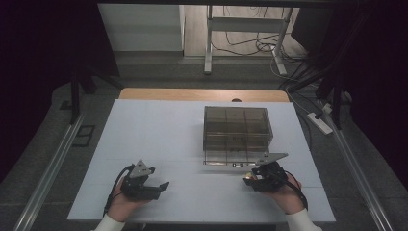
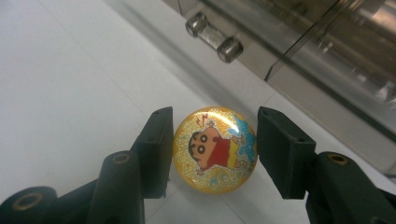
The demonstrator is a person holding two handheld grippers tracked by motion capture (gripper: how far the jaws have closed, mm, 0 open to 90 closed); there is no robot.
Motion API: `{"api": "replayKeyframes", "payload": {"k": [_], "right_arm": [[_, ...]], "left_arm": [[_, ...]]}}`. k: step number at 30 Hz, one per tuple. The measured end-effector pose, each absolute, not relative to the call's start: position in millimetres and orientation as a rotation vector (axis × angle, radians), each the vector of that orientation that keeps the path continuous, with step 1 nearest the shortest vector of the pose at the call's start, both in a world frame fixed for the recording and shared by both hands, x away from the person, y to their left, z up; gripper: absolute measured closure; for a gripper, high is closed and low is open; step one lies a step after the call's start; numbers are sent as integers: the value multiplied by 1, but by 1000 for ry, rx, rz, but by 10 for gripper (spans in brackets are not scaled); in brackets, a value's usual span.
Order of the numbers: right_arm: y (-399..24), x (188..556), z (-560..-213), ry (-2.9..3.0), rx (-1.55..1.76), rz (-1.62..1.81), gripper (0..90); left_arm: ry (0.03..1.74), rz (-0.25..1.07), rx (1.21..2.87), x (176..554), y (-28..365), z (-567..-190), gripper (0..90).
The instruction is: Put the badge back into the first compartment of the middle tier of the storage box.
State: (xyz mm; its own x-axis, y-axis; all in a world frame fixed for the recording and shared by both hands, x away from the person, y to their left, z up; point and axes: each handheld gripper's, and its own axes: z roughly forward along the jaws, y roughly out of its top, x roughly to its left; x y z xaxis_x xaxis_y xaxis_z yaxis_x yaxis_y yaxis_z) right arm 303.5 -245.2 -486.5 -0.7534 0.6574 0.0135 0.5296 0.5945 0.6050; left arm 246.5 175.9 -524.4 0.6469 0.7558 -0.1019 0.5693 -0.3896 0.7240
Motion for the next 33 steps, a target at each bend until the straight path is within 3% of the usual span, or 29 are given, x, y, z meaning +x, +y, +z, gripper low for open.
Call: {"api": "replayKeyframes", "payload": {"k": [33], "right_arm": [[-252,303,-462,2405,909,1215,477]], "left_arm": [[1030,323,2110,247,176,-526,225]]}}
